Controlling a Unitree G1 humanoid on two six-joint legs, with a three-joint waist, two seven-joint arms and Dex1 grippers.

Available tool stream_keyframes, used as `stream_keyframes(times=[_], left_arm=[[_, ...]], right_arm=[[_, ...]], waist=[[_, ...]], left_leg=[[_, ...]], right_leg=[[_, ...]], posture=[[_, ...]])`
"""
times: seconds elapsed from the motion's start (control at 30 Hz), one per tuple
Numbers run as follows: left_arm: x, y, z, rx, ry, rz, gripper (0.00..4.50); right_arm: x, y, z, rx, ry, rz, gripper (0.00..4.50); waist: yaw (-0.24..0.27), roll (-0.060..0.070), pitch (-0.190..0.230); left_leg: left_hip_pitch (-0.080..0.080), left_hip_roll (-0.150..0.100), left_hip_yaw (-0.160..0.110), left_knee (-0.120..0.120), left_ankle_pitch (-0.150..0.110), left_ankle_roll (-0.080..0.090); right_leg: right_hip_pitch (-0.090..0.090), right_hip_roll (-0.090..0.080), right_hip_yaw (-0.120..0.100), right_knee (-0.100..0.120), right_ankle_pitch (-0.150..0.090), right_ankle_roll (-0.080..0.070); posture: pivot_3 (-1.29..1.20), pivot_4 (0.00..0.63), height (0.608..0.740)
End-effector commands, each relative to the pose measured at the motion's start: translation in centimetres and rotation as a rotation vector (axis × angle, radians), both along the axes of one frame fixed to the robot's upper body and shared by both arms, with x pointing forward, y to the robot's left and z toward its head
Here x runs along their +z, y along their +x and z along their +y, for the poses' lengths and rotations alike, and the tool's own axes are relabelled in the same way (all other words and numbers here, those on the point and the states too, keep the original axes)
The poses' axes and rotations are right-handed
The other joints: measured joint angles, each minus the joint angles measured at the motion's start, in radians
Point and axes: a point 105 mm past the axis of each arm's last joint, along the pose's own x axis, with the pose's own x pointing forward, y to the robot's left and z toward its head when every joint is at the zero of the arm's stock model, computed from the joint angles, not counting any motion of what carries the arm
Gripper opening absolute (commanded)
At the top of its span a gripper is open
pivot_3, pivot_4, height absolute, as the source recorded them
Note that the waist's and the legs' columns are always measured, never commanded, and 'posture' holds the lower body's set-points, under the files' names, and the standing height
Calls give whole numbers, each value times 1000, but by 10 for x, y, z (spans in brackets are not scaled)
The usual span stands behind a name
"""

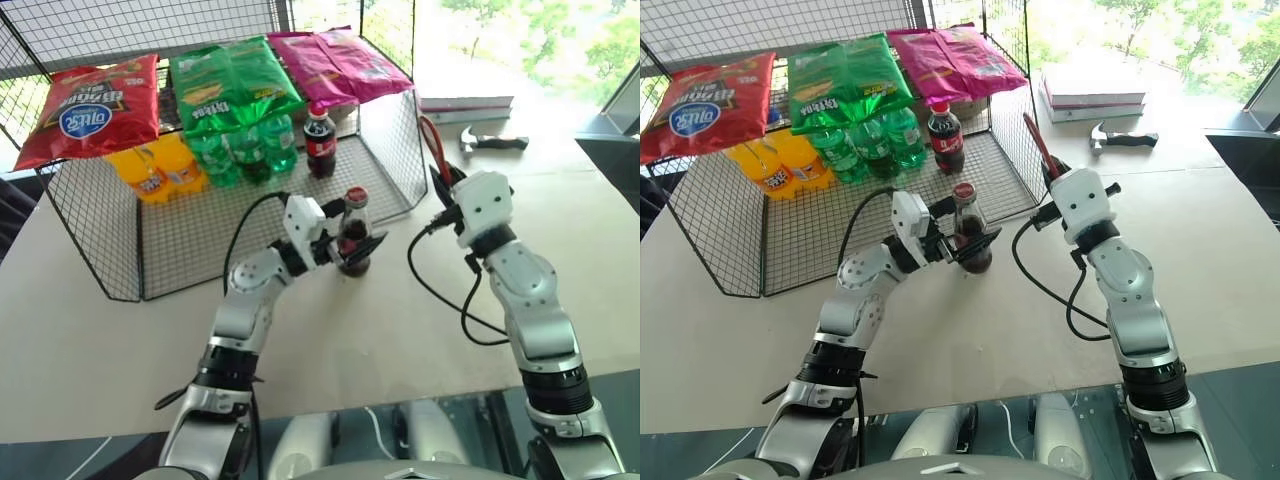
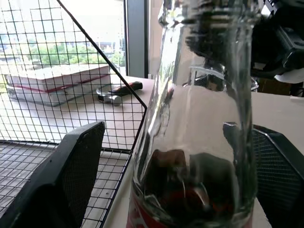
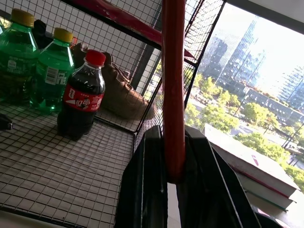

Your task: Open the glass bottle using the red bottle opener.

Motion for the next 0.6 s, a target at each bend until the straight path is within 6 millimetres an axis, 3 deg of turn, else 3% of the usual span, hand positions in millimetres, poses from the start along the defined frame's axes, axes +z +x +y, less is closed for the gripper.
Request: stream_keyframes(times=[0.03,0.6], left_arm=[[26,-2,-2,-9,-60,-90,4490],[19,-7,-12,-90,-12,-63,4490]], right_arm=[[15,-4,4,22,5,-68,0],[17,-4,8,26,3,-81,0]], waist=[[0,0,0],[0,0,0]], left_leg=[[0,0,0,0,0,0],[0,0,0,0,0,0]], right_leg=[[0,0,0,0,0,0],[0,0,0,0,0,0]], posture=[[0,150,740],[0,150,740]])
